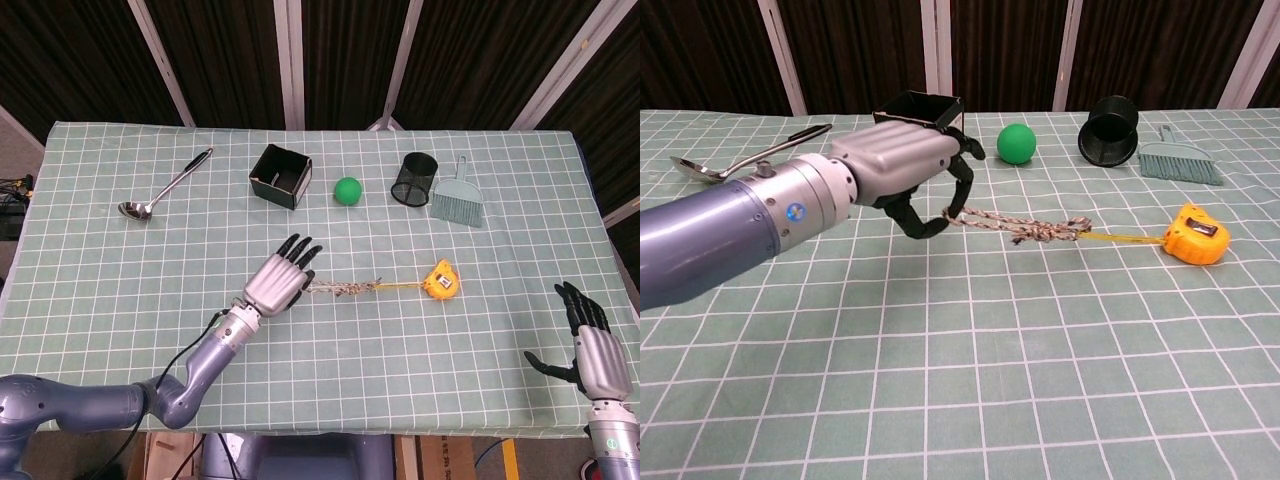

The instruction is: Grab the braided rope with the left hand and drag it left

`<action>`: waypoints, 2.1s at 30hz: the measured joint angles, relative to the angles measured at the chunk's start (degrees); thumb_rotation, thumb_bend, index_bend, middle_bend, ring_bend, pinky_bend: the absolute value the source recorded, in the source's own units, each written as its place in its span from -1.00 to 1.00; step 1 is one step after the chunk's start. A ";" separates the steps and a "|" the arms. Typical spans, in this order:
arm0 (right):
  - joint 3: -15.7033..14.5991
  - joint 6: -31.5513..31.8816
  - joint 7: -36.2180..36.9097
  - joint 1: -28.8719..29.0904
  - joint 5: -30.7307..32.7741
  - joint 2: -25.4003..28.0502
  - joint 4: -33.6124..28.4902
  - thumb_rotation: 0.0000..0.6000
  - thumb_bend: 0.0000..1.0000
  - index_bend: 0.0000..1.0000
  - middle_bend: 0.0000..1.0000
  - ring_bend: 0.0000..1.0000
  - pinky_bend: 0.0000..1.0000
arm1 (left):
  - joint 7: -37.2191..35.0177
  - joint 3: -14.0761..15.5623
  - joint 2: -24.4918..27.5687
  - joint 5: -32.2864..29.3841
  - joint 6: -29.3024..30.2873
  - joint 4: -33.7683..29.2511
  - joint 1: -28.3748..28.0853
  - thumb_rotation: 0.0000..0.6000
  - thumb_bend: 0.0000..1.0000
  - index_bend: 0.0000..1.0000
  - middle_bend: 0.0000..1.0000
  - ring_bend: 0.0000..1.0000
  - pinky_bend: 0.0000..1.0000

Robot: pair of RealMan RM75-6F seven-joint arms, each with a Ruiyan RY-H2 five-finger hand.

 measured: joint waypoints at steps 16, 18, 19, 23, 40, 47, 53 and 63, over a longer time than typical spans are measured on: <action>-0.02 0.74 -0.98 -0.19 -0.30 -0.26 0.08 1.00 -0.61 -1.00 -1.00 -1.00 -1.00 | -6.67 1.22 11.07 8.87 9.62 -1.01 6.20 1.00 0.05 0.13 -0.82 -1.00 -1.00; -0.04 0.73 -1.05 -0.21 -0.25 -0.29 0.02 1.00 -0.61 -1.00 -1.00 -1.00 -1.00 | -7.24 1.22 12.75 9.40 10.61 -1.21 7.01 1.00 0.05 0.13 -0.82 -1.00 -1.00; -0.04 0.73 -1.10 -0.22 -0.23 -0.29 0.01 1.00 -0.61 -1.00 -1.00 -1.00 -1.00 | -7.59 1.22 13.80 9.70 11.11 -1.35 7.46 1.00 0.05 0.13 -0.82 -1.00 -1.00; -0.05 0.93 -1.41 -0.24 -0.39 -0.34 0.01 1.00 -0.61 -1.00 -1.00 -1.00 -1.00 | -8.93 1.21 17.58 10.56 12.60 -1.87 9.09 1.00 0.05 0.13 -0.82 -1.00 -1.00; -0.24 1.54 -2.22 -0.29 -1.29 -0.71 0.27 1.00 -0.61 -1.00 -1.00 -1.00 -1.00 | -15.65 0.69 31.76 10.81 18.48 -0.08 17.74 1.00 0.05 0.12 -0.80 -1.00 -1.00; -0.26 1.54 -2.66 -0.21 -1.35 -0.89 0.24 1.00 -0.61 -1.00 -1.00 -1.00 -1.00 | -19.01 0.75 34.95 10.94 19.37 2.05 20.31 1.00 0.05 0.12 -0.80 -1.00 -1.00; -0.27 1.60 -2.88 -0.18 -1.45 -1.00 0.23 1.00 -0.61 -1.00 -1.00 -1.00 -1.00 | -19.97 0.98 35.54 11.56 19.54 2.86 21.55 1.00 0.05 0.11 -0.80 -1.00 -1.00; -0.33 1.78 -2.87 -0.21 -1.77 -0.99 0.32 1.00 -0.61 -1.00 -1.00 -1.00 -1.00 | -20.63 0.47 36.15 11.42 20.68 3.60 23.46 1.00 0.05 0.08 -0.81 -1.00 -1.00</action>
